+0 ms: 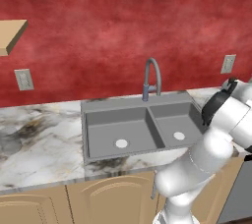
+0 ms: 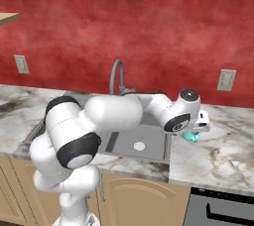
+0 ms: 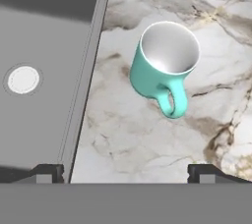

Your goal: Place the mug in the left basin and the glass cup in the right basin of the sink.

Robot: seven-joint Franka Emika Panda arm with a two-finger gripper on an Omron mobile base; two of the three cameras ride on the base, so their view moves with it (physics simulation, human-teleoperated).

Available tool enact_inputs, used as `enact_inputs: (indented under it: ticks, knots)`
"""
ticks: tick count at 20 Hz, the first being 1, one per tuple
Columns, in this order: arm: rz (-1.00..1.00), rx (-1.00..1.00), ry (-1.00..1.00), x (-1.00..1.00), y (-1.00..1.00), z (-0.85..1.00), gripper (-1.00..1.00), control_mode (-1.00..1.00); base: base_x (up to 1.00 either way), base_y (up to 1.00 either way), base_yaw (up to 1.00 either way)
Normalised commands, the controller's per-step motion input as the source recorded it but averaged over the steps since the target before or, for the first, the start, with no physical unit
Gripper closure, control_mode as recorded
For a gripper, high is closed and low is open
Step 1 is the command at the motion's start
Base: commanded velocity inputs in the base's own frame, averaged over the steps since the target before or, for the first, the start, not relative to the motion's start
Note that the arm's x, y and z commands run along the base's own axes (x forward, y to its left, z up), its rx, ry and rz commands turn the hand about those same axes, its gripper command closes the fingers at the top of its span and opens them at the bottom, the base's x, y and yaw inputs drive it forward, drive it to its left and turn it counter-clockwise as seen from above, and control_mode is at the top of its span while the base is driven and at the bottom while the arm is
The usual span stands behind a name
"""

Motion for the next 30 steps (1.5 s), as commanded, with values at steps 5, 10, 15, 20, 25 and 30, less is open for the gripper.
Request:
enact_inputs:
  ticks: [5, 10, 15, 20, 25, 30]
  knots:
    - [0.00, 0.06, 0.00, 0.31, -0.25, -0.18, -1.00, -1.00, 0.00, 0.00, 0.00]
    - [0.00, 0.04, 0.01, 0.32, -0.15, -0.22, -1.00, -1.00, 0.00, 0.00, 0.00]
    - [0.00, 0.01, 0.02, 0.26, -0.09, -0.34, -1.00, -1.00, 0.00, 0.00, 0.00]
    - [0.00, 0.00, 0.00, 0.20, -0.22, -0.25, -1.00, -1.00, 0.00, 0.00, 0.00]
    - [0.00, 0.00, 0.00, 0.21, -0.28, -0.17, -1.00, -1.00, 0.00, 0.00, 0.00]
    - [0.00, 0.00, 0.00, 0.28, -0.09, -0.28, -1.00, -1.00, 0.00, 0.00, 0.00]
